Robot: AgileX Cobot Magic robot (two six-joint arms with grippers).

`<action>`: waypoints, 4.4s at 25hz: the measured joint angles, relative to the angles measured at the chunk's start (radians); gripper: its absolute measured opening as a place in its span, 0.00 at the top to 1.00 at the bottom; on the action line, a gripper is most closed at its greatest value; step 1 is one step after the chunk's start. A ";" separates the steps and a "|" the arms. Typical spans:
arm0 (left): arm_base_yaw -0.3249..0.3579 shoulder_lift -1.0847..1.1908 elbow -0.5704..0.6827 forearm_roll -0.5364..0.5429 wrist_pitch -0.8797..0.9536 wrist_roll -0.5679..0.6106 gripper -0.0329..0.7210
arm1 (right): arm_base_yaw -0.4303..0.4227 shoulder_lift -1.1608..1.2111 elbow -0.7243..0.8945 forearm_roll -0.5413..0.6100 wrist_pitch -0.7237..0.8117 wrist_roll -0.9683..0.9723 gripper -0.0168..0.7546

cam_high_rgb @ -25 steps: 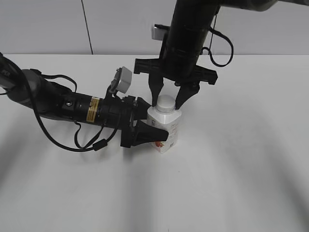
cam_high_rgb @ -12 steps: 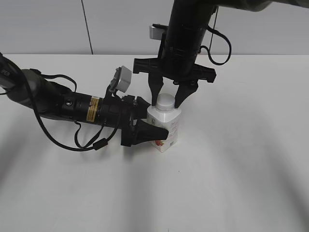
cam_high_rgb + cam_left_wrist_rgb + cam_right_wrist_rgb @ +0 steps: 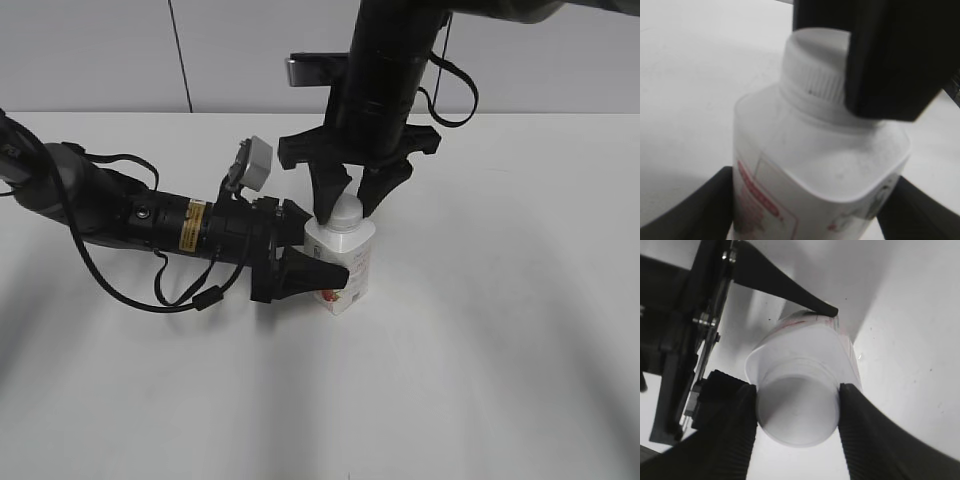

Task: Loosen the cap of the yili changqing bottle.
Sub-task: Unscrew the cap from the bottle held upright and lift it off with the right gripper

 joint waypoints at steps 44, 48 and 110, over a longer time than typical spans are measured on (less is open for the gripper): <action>0.001 0.000 0.000 0.021 -0.008 0.008 0.29 | 0.000 0.000 -0.005 0.001 0.004 -1.152 0.47; 0.001 0.000 0.000 0.021 -0.008 0.008 0.29 | 0.000 0.000 -0.005 0.002 0.004 -1.152 0.46; 0.001 0.000 0.000 0.033 -0.016 -0.005 0.30 | 0.002 -0.017 0.035 0.029 -0.004 0.021 0.22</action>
